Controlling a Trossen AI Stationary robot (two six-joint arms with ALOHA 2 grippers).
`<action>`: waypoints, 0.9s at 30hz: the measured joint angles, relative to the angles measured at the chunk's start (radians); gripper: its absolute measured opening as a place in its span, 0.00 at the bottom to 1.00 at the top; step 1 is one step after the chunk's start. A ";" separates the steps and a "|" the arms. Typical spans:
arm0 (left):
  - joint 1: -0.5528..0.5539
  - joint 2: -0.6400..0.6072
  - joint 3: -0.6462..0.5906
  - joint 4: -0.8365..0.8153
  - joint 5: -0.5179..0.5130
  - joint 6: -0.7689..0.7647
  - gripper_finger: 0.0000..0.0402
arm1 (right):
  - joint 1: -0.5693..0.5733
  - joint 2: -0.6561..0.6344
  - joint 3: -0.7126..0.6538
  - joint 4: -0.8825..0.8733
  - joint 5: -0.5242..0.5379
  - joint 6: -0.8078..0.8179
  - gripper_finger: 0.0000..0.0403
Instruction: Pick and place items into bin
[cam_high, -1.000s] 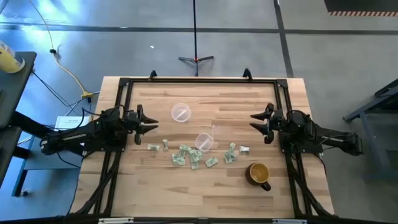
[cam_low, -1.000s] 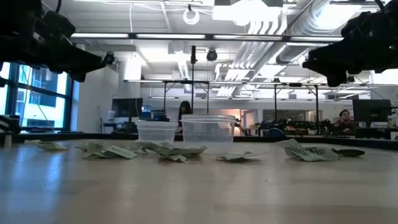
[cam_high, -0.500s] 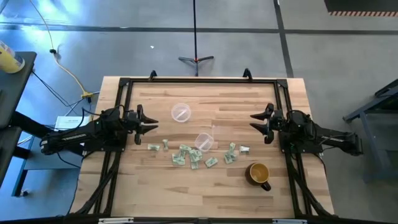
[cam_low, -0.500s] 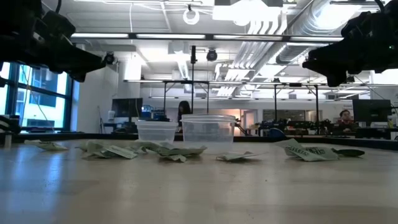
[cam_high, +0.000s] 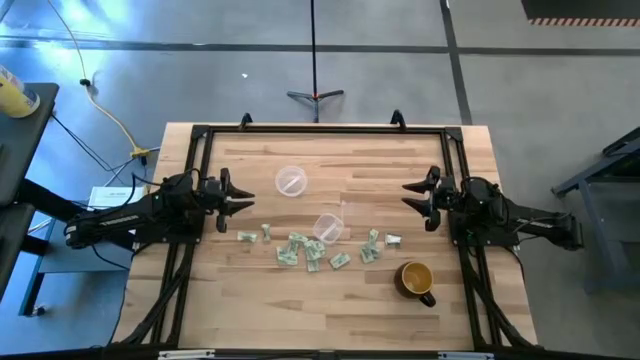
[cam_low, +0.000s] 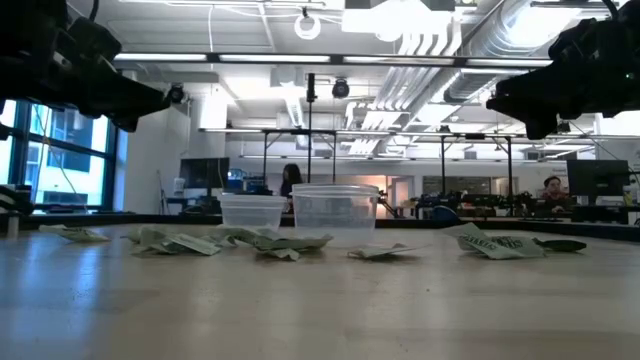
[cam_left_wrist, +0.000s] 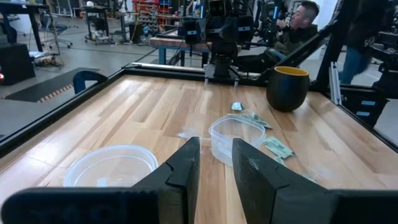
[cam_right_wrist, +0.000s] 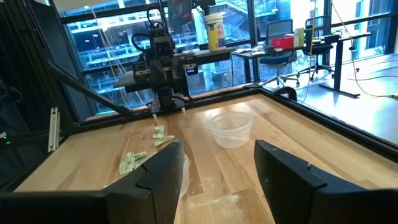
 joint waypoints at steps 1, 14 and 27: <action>0.000 0.000 0.000 0.000 0.000 0.000 0.32 | 0.000 0.000 0.000 0.000 0.000 0.000 0.47; 0.000 0.000 0.000 0.013 -0.112 0.173 0.32 | -0.001 0.000 0.002 -0.013 0.080 -0.515 0.47; 0.000 0.000 0.000 0.345 -0.106 -0.790 0.32 | 0.000 0.000 0.000 0.334 0.095 0.611 0.47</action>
